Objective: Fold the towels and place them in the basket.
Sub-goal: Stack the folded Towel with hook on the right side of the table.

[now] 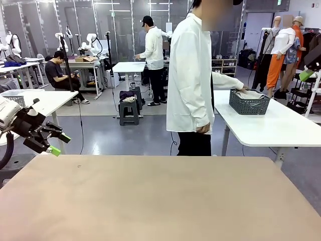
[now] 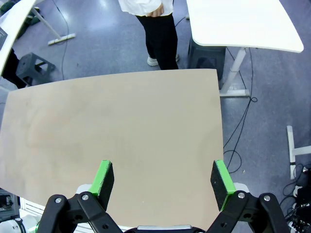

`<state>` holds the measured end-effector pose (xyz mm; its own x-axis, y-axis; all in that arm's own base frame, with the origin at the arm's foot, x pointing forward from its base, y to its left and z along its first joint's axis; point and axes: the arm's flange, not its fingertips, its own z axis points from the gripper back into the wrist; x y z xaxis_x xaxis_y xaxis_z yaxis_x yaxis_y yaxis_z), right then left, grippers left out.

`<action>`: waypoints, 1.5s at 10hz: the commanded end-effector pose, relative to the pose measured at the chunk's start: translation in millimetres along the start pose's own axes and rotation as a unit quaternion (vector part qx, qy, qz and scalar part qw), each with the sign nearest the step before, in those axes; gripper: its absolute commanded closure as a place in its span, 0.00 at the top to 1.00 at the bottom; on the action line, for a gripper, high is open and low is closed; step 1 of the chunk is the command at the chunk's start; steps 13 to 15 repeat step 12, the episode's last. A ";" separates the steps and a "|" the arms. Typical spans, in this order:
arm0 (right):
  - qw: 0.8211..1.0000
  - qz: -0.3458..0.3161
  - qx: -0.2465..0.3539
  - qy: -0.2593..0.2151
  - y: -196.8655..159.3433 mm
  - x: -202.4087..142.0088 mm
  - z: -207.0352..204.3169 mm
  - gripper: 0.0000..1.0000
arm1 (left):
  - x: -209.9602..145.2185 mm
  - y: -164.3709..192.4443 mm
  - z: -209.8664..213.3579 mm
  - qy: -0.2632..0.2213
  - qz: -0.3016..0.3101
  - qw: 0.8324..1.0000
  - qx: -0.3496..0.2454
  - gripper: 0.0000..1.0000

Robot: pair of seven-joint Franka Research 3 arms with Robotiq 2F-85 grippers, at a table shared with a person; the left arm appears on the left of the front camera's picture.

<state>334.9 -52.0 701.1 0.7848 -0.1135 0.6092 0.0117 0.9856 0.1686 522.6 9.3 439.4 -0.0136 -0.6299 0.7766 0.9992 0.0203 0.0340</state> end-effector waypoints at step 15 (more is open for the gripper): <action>1.000 -0.003 -0.002 0.004 -0.3 1.3 2.6 1.00 | 0.8 -1.3 0.7 0.005 -0.003 1.000 -0.001 0.96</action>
